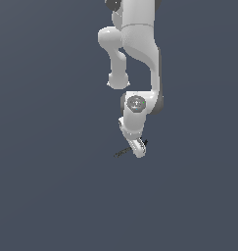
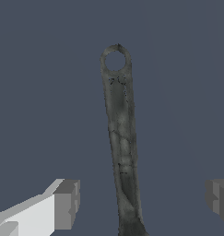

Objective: Pick up the object and move it to a goal position.

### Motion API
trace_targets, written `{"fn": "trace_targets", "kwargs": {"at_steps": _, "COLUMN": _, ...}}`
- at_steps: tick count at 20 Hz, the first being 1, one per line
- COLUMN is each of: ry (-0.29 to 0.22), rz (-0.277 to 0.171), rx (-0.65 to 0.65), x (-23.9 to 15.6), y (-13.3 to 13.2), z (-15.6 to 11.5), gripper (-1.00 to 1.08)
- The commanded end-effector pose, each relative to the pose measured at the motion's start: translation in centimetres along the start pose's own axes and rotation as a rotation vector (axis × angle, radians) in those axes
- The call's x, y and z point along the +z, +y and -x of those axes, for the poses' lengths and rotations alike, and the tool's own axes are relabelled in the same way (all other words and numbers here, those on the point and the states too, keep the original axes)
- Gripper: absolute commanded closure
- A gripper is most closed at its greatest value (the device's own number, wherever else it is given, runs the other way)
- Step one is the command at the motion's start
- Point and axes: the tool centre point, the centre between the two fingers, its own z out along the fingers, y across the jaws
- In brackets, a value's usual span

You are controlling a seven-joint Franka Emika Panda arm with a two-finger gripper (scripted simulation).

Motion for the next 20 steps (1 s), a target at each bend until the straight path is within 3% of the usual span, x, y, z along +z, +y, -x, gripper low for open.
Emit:
{"fn": "trace_targets", "kwargs": {"at_steps": 1, "ry": 0.0, "rz": 0.0, "rx": 0.001, "x": 1.01, "y": 0.0, "z": 0.0, "gripper": -0.92}}
{"fn": "trace_targets", "kwargs": {"at_steps": 6, "ry": 0.0, "rz": 0.0, "rx": 0.001, "x": 1.7, "y": -0.08, "z": 0.0, "gripper": -0.92}}
{"fn": "trace_targets", "kwargs": {"at_steps": 7, "ry": 0.0, "rz": 0.0, "rx": 0.001, "x": 1.7, "y": -0.08, "z": 0.0, "gripper": 1.08}}
{"fn": "trace_targets", "kwargs": {"at_steps": 20, "ry": 0.0, "rz": 0.0, "rx": 0.003, "x": 1.29, "y": 0.08, "z": -0.24, "gripper": 1.08}}
